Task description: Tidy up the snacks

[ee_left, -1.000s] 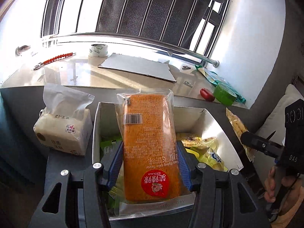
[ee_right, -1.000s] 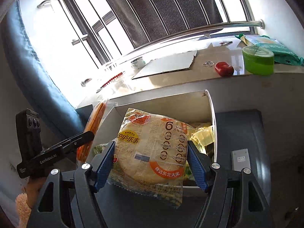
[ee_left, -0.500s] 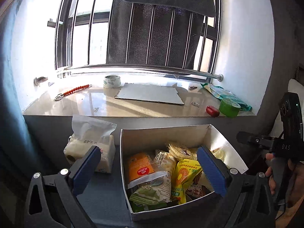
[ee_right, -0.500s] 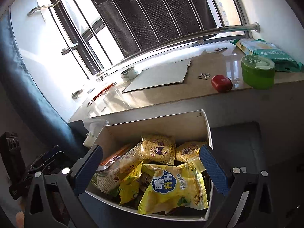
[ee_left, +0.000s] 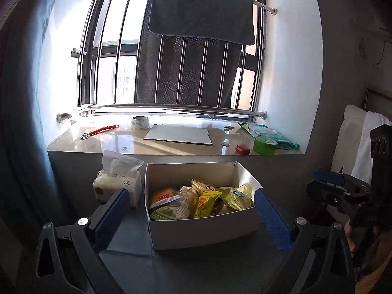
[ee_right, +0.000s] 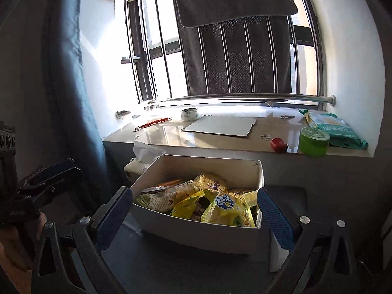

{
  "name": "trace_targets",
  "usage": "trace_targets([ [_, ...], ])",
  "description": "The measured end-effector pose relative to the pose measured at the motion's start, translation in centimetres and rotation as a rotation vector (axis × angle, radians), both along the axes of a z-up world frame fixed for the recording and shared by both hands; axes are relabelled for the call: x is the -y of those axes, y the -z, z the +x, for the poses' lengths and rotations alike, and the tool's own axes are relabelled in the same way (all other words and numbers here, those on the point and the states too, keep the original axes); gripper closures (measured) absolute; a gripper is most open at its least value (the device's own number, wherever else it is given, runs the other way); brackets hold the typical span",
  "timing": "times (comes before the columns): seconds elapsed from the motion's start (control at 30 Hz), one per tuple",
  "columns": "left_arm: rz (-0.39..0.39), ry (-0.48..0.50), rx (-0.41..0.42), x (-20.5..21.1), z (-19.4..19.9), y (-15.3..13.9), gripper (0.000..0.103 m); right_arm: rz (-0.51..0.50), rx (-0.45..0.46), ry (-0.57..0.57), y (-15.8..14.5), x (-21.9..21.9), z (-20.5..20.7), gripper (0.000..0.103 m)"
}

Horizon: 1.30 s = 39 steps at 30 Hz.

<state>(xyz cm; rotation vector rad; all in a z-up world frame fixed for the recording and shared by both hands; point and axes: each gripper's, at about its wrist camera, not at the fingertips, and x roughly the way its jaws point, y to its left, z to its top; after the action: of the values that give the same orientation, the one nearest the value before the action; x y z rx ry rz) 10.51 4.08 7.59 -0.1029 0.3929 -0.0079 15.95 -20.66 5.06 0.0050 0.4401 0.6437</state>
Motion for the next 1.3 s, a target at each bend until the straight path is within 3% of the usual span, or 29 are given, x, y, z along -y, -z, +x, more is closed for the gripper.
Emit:
trace_targets([
  [0.1, 0.021, -0.010, 0.008, 1.4, -2.7, 0.0, 0.000, 0.009, -0.005, 0.033, 0.0, 1.6, -2.5, 0.000],
  [0.27, 0.073, -0.015, 0.009, 4.6, -6.2, 0.0, 0.000, -0.043, 0.073, 0.026, 0.1, 2.4, -7.4, 0.000],
  [0.43, -0.009, 0.015, 0.008, 5.8, -8.8, 0.5, 0.000, -0.128, 0.111, 0.107, 1.6, 2.3, -11.0, 0.000],
  [0.5, -0.001, 0.031, 0.010, 6.4, -9.5, 0.6, 0.000, -0.125, 0.107, 0.101, 1.9, 2.6, -11.9, 0.000],
  [0.73, 0.008, -0.012, 0.016, 6.4, -10.7, 0.3, 0.000, -0.114, 0.125, 0.089, 1.1, 3.0, -13.3, 0.000],
  [1.1, 0.002, -0.013, -0.006, 6.1, -10.3, 0.8, 0.000, -0.016, 0.034, 0.079, 2.0, 4.4, -11.8, 0.000],
  [1.3, -0.013, -0.001, -0.022, 6.1, -10.1, 1.1, 0.000, -0.036, 0.035, 0.099, 2.3, 4.1, -11.5, 0.000],
])
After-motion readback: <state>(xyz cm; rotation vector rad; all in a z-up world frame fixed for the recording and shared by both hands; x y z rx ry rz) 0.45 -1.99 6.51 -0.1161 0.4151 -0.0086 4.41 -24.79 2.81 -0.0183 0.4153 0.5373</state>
